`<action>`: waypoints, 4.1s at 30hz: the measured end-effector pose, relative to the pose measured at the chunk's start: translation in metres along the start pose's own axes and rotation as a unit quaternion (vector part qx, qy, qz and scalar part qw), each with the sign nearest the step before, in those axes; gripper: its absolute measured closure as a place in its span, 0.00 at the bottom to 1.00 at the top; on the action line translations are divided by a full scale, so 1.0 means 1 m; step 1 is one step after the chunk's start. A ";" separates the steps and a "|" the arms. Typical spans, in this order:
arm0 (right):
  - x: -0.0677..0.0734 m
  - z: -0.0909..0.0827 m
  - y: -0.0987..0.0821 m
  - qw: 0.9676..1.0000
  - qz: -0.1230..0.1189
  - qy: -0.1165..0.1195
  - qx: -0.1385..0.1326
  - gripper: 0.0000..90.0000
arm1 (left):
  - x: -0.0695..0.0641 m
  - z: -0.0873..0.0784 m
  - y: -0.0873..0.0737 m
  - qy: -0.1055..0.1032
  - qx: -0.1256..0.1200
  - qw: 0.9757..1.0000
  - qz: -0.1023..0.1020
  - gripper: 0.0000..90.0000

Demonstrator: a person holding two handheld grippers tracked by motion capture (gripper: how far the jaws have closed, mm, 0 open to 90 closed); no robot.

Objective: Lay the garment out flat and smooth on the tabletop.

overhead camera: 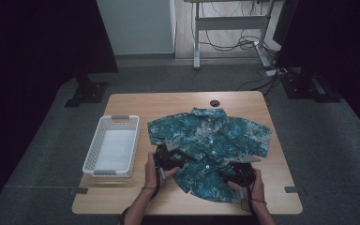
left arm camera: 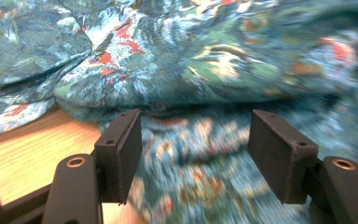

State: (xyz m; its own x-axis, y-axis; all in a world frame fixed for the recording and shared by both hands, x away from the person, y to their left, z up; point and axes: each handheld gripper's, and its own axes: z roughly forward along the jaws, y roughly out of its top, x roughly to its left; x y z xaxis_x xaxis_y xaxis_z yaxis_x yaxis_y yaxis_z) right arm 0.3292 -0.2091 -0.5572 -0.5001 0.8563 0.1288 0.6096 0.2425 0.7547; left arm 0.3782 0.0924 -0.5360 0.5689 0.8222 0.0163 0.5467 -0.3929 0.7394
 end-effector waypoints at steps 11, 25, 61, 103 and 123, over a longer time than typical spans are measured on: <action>0.015 -0.024 -0.019 0.999 -0.033 0.008 -0.006 0.32 | -0.016 -0.024 -0.020 -0.022 0.011 0.999 0.045 0.42; 0.024 -0.034 -0.020 0.999 -0.045 0.019 -0.016 0.33 | -0.021 -0.015 -0.030 -0.034 0.006 0.998 0.061 0.69; 0.012 -0.025 -0.025 1.000 -0.021 0.001 0.009 0.34 | 0.002 -0.080 -0.054 -0.086 -0.045 0.995 -0.029 0.65; 0.014 -0.025 -0.027 0.999 -0.035 -0.011 0.004 0.34 | 0.038 -0.013 -0.032 0.036 0.020 0.999 -0.022 0.28; 0.013 -0.025 -0.028 0.999 -0.037 -0.011 0.000 0.34 | 0.017 -0.046 -0.046 -0.041 0.026 0.999 -0.018 0.97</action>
State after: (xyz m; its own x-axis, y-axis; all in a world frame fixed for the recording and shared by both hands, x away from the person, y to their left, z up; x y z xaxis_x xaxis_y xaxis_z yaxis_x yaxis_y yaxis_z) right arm 0.2899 -0.2162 -0.5604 -0.5298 0.8461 0.0590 0.5716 0.3048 0.7618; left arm 0.3347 0.1437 -0.5395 0.5951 0.8009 -0.0671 0.5983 -0.3857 0.7024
